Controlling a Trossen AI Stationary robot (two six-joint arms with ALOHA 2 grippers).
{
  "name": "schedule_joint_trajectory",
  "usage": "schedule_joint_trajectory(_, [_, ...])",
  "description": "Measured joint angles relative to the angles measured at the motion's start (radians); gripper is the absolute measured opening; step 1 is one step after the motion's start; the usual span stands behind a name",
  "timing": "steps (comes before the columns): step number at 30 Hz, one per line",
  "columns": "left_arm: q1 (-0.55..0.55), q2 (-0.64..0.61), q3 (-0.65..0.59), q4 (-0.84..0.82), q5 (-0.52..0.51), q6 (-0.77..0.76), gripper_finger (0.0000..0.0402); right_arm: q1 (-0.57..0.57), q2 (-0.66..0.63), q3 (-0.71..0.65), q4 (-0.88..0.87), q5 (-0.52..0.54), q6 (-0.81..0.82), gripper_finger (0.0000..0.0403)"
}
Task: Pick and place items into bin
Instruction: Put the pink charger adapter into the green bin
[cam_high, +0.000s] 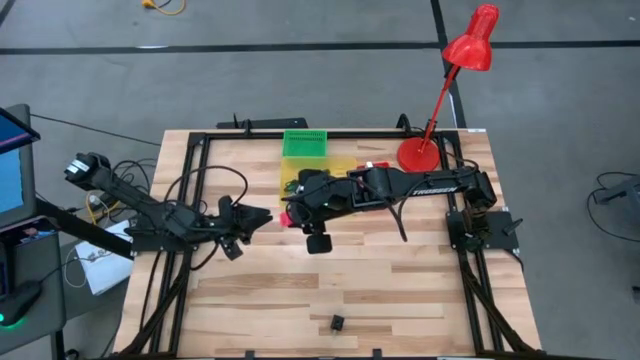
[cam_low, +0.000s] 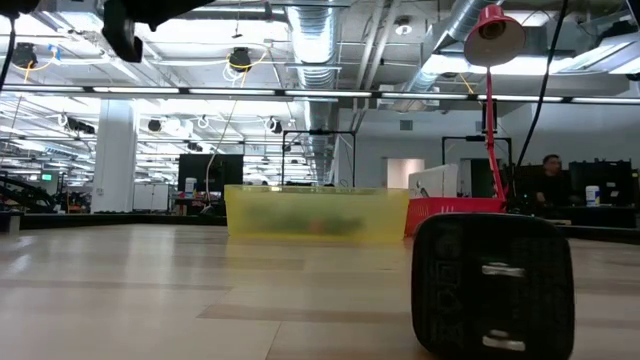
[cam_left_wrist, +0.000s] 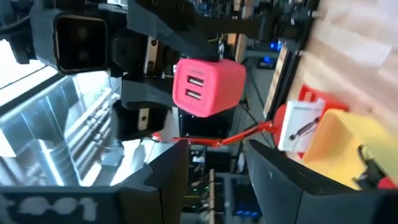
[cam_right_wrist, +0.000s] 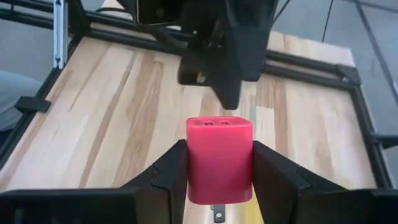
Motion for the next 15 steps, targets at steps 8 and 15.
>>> schedule_joint_trajectory(8, [0.0, 0.121, 0.097, -0.023, 0.016, 0.079, 0.0155, 0.0, 0.0, 0.0, -0.047, -0.007, 0.033, 0.0132])
schedule_joint_trajectory(15, [0.0, 0.233, 0.177, -0.048, 0.018, 0.081, 0.0155, 0.0, 0.0, 0.0, -0.071, 0.002, 0.038, 0.0132])
